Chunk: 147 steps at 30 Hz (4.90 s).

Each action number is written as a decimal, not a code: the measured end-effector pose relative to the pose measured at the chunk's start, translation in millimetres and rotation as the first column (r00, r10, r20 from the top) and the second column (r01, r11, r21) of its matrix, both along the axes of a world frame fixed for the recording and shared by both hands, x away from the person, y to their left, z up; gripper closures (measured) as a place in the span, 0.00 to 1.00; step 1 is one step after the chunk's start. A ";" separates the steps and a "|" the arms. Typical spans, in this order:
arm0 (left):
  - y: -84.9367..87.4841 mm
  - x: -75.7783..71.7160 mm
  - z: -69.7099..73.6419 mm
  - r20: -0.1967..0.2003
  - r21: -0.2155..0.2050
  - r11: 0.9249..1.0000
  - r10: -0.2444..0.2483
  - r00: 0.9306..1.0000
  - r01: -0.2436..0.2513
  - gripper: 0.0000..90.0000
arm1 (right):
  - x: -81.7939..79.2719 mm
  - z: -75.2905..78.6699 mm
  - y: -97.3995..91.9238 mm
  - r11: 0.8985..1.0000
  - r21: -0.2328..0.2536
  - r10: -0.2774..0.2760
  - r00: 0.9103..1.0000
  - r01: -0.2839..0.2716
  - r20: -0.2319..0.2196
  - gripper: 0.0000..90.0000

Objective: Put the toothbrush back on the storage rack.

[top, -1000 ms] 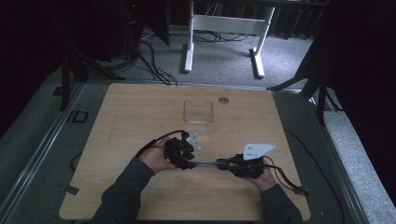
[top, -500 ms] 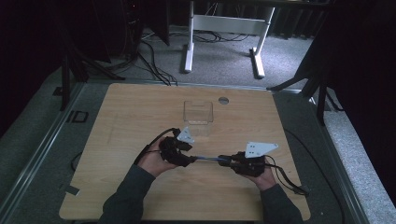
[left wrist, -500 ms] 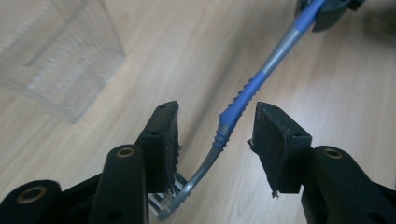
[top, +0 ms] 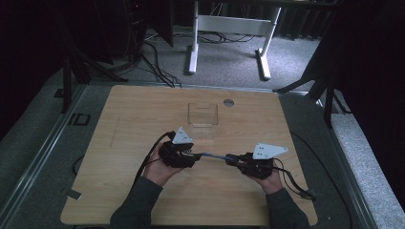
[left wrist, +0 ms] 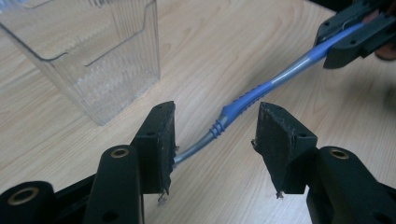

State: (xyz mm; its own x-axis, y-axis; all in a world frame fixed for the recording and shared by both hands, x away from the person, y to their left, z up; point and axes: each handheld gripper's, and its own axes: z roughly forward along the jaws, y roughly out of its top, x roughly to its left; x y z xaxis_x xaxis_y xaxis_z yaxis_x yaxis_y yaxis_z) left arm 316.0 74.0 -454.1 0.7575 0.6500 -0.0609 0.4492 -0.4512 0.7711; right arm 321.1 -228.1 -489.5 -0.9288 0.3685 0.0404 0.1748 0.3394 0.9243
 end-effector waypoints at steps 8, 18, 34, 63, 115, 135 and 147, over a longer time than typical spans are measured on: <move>0.0 -6.9 -4.6 -0.004 -0.031 0.999 0.036 0.999 -0.036 0.52 | -0.7 3.3 -1.1 0.999 0.016 -0.033 0.999 0.032 0.016 0.90; -5.1 -12.8 -9.2 -0.020 -0.044 0.999 0.021 1.000 -0.022 0.52 | -1.5 5.6 -0.8 0.998 0.029 -0.061 0.998 0.060 0.033 0.90; -8.7 -10.4 -12.4 -0.058 -0.082 0.997 -0.004 0.998 0.000 0.53 | -4.1 10.8 -0.9 0.995 0.063 -0.076 0.996 0.072 0.054 0.90; -18.4 -5.6 -15.7 -0.094 -0.149 0.988 -0.059 0.994 0.045 0.49 | -7.0 15.7 1.5 0.994 0.093 -0.060 0.996 0.054 0.062 0.90; -6.6 -3.6 16.8 0.051 -0.350 0.935 -0.032 0.998 0.048 0.88 | 2.2 -8.7 21.6 0.999 -0.006 -0.034 0.998 0.034 -0.051 0.62; -4.1 3.9 30.6 0.098 -0.279 0.960 0.017 0.995 0.012 0.89 | 2.4 -13.4 24.0 0.998 -0.049 -0.028 0.998 0.025 -0.052 0.60; -2.0 9.2 34.3 0.114 -0.264 0.964 0.035 0.993 -0.003 0.89 | 2.5 -14.7 24.8 0.998 -0.057 -0.025 0.998 0.022 -0.053 0.60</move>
State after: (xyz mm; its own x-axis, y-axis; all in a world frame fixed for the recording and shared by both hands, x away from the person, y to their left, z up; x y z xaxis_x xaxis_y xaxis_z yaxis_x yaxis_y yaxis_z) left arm 325.1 72.0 -419.8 0.7572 0.6372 -0.1438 0.3556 -0.2174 0.9090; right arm 323.6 -203.3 -504.2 -0.9168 0.3934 0.0681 0.2320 0.3862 0.8927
